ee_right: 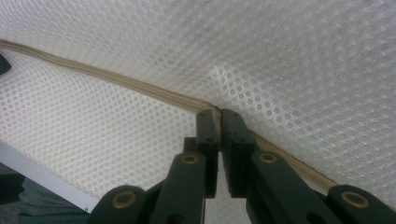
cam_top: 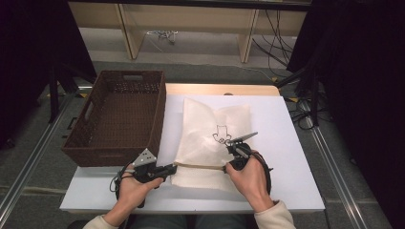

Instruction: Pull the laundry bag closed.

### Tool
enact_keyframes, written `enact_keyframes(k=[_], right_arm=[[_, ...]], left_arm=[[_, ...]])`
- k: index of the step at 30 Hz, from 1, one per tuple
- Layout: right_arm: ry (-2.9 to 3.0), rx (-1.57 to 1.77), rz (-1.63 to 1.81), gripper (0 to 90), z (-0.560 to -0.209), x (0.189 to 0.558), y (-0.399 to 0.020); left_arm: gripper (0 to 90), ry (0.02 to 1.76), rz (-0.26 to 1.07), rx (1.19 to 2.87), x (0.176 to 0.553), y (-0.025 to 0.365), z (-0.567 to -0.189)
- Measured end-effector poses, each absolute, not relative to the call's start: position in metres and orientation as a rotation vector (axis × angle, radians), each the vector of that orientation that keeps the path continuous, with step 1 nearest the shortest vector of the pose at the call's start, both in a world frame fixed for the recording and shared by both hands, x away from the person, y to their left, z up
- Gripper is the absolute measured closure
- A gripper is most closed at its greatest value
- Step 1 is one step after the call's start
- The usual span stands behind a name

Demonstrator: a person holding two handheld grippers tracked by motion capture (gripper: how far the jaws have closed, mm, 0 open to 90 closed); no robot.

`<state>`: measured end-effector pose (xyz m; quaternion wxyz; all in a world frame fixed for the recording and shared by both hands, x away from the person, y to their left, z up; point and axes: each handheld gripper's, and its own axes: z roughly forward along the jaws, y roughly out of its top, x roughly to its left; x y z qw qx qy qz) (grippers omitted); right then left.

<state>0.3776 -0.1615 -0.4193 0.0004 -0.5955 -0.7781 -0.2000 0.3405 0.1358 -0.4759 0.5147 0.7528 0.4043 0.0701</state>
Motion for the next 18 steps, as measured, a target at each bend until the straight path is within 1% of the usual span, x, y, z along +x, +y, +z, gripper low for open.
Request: enact_keyframes(k=[18], right_arm=[[-2.443,-1.88,-0.626,87.6,-0.419,0.3777,-0.1647]], left_arm=[[85.0,0.972,0.171,1.812,0.3407,0.1362,-0.4753]])
